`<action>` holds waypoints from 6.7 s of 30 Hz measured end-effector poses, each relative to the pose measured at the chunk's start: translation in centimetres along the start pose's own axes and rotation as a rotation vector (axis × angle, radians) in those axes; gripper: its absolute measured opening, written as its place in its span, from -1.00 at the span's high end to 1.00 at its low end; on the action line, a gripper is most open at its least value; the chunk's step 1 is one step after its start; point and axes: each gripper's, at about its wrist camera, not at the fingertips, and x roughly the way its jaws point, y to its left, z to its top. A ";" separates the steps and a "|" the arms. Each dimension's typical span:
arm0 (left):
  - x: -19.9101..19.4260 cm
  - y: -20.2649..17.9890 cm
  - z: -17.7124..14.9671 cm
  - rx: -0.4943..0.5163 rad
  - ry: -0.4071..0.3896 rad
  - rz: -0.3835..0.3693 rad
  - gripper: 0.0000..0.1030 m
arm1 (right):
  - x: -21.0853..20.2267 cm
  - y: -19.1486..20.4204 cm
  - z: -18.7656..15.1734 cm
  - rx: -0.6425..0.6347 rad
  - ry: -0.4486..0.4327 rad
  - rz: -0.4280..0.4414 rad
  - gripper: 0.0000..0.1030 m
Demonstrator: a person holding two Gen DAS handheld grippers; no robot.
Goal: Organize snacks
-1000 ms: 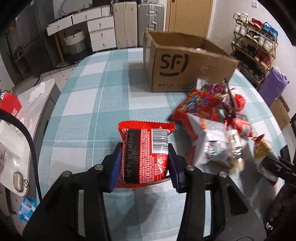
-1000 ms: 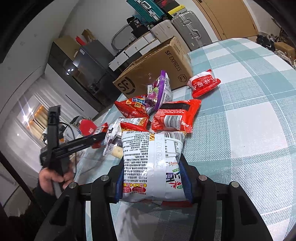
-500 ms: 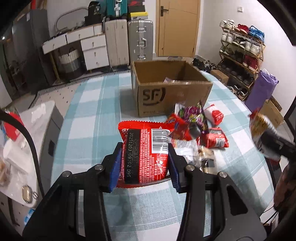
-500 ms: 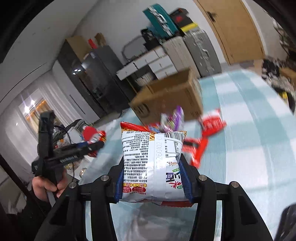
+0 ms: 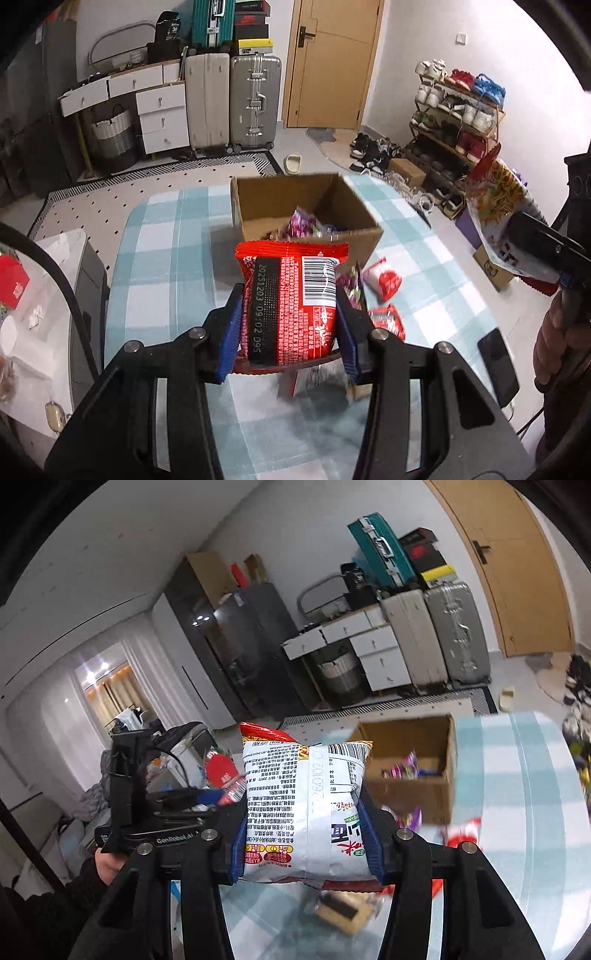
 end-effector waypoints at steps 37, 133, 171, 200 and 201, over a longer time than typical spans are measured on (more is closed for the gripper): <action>15.3 0.7 17.6 -0.082 0.061 -0.005 0.18 | 13.9 -8.2 14.0 -0.022 0.109 -0.130 0.01; 4.4 -1.8 -16.2 -0.121 -0.192 0.175 -1.00 | 3.9 -3.3 -14.4 -0.095 0.037 -0.232 -0.99; 8.5 2.9 -17.1 -0.295 -0.193 0.082 -0.99 | 17.8 -3.6 -15.0 -0.171 0.387 -0.116 -0.99; 8.9 3.5 -17.4 -0.327 -0.184 0.089 -0.99 | 13.0 -4.8 -14.4 -0.109 0.218 -0.118 -0.12; 8.9 3.5 -17.4 -0.328 -0.183 0.090 -0.99 | 12.7 -5.0 -14.4 -0.093 0.210 -0.123 -0.11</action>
